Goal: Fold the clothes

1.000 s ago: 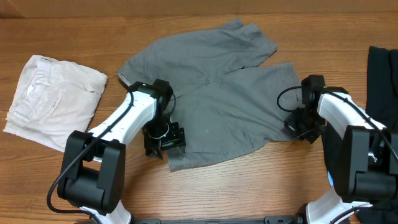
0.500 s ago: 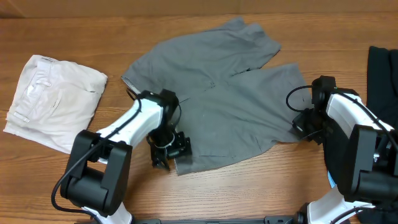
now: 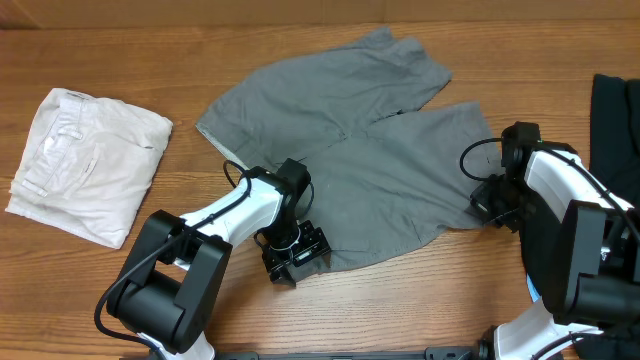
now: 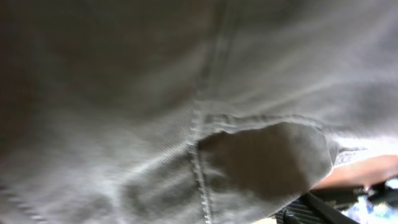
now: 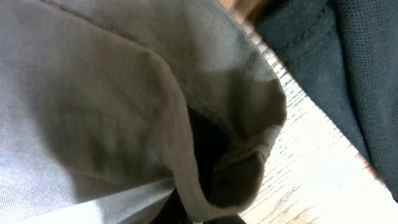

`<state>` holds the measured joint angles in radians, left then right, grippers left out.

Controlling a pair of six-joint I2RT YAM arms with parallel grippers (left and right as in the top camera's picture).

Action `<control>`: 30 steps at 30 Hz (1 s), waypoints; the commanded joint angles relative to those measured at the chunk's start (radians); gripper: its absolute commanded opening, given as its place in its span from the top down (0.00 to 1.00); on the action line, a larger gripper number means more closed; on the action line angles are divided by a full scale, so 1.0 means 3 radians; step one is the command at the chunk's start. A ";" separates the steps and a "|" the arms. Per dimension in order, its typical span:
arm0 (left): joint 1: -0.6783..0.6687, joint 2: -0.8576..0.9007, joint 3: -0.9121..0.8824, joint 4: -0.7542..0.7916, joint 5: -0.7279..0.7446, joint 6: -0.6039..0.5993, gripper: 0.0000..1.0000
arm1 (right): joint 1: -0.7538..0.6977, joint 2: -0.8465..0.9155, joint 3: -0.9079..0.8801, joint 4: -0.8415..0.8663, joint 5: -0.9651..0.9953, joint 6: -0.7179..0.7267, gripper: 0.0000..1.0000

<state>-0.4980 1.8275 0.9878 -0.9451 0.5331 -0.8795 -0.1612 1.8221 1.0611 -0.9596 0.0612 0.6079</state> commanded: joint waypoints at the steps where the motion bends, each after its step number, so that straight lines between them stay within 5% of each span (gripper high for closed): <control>1: -0.0015 0.0032 -0.0018 0.0014 -0.0117 -0.0226 0.34 | -0.0031 0.0017 -0.0064 0.0015 0.0168 -0.0022 0.92; 7: -0.0001 0.0028 -0.0018 -0.0032 -0.0121 -0.0154 0.85 | -0.0031 0.0017 -0.0062 -0.0038 0.0169 -0.0045 0.92; 9: 0.0050 0.0019 -0.0017 -0.0102 -0.0170 -0.0107 0.92 | -0.0031 0.0017 -0.0047 -0.0071 0.0169 -0.0046 0.92; 16: 0.0600 -0.0314 -0.0014 -0.0474 -0.0782 0.0134 0.93 | -0.0028 0.0011 0.0234 -0.0364 0.0169 -0.0122 0.92; 22: 0.1183 -0.0697 -0.0014 -0.0752 -0.0842 0.0619 0.96 | -0.0028 -0.0015 0.0401 -0.0587 0.0125 -0.0149 0.96; 30: 0.1251 -0.1212 -0.0014 -0.1259 -0.0965 0.1031 0.96 | -0.0028 -0.0561 0.0401 -0.0762 -0.0061 -0.0284 0.96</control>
<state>-0.1551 1.5520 0.9882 -1.2621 0.4255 -0.6525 -0.1394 1.7882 1.1439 -1.1908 -0.1207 0.5419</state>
